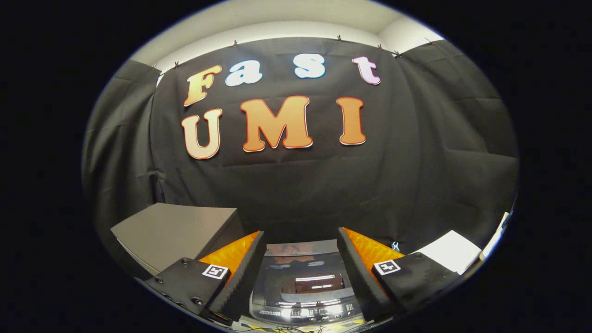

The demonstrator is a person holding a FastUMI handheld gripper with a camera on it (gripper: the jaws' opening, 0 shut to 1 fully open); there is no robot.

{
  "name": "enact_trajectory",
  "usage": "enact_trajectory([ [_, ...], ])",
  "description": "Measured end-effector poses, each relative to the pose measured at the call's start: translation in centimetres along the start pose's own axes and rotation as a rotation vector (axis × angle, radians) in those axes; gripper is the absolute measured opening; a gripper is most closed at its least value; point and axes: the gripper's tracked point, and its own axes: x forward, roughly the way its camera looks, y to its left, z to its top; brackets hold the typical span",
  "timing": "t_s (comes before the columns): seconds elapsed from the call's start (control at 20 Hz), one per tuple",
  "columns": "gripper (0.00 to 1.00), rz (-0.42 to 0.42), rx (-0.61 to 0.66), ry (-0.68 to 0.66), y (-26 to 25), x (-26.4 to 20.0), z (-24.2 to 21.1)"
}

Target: Put the clothes into the washing machine and then close the washing machine lid.

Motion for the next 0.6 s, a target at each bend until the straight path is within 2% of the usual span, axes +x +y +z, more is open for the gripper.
enact_trajectory([
  [0.35,0.99,-0.055,-0.002,-0.044,1.9,-11.4,2.1],
  [0.6,0.98,-0.051,0.005,-0.086,2.5,-16.2,4.0],
])
